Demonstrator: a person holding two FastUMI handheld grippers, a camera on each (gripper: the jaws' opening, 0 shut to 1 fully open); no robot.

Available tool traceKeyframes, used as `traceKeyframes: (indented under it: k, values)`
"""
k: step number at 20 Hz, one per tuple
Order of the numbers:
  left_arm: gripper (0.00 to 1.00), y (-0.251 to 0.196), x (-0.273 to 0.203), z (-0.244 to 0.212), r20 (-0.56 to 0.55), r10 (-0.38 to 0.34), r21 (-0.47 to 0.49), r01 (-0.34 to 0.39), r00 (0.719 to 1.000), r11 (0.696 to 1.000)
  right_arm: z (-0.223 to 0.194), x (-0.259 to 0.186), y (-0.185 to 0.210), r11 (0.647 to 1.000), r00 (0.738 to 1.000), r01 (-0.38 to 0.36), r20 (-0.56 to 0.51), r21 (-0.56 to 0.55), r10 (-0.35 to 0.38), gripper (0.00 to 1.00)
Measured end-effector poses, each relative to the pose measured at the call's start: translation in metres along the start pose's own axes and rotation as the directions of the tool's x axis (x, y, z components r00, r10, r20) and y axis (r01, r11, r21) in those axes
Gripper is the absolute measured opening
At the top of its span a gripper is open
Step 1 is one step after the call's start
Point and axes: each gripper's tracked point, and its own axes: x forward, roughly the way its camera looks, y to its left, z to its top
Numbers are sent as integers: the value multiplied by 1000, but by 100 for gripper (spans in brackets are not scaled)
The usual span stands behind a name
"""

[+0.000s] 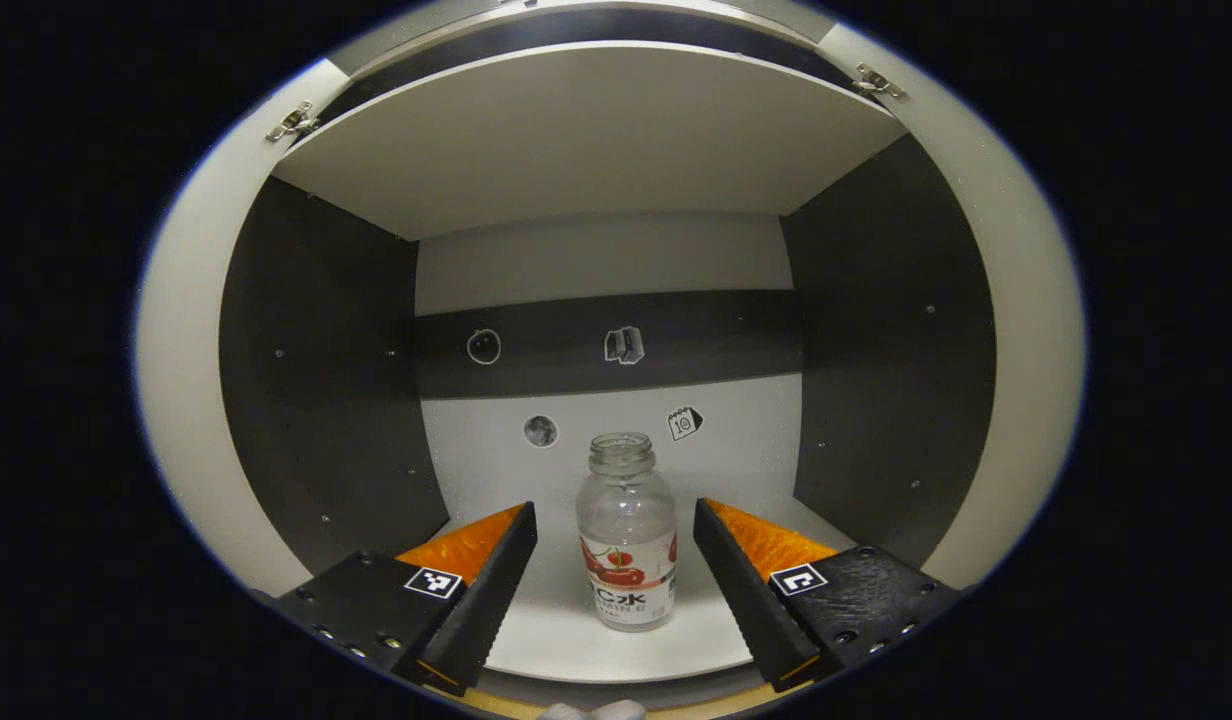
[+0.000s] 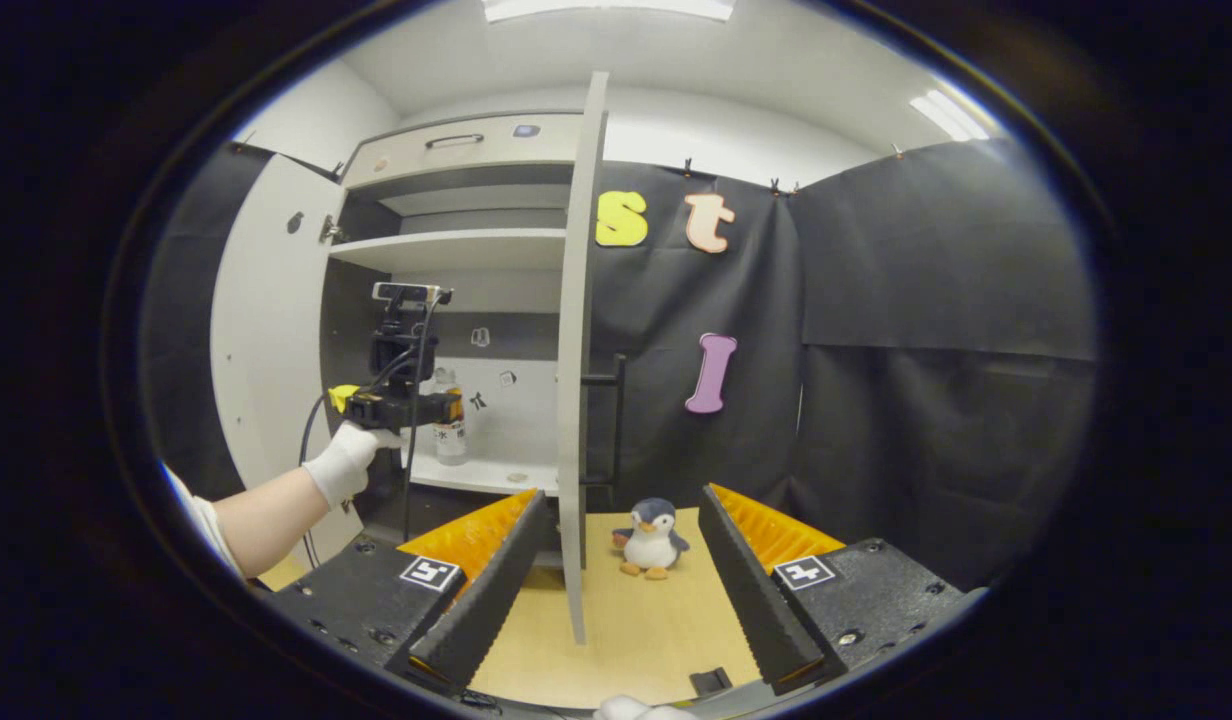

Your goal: Grasp the bottle in the cabinet with the left hand and place it on the coaster, then close the right door with the right hand and the left door with the left hand.

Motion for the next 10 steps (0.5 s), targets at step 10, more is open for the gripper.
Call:
traceKeyframes:
  k: [10]
  values:
    - [96,-4,42,-5,-17,-4,-28,3,1000,1000,-1,3,-3,1000,999,21,-30,3,-20,99]
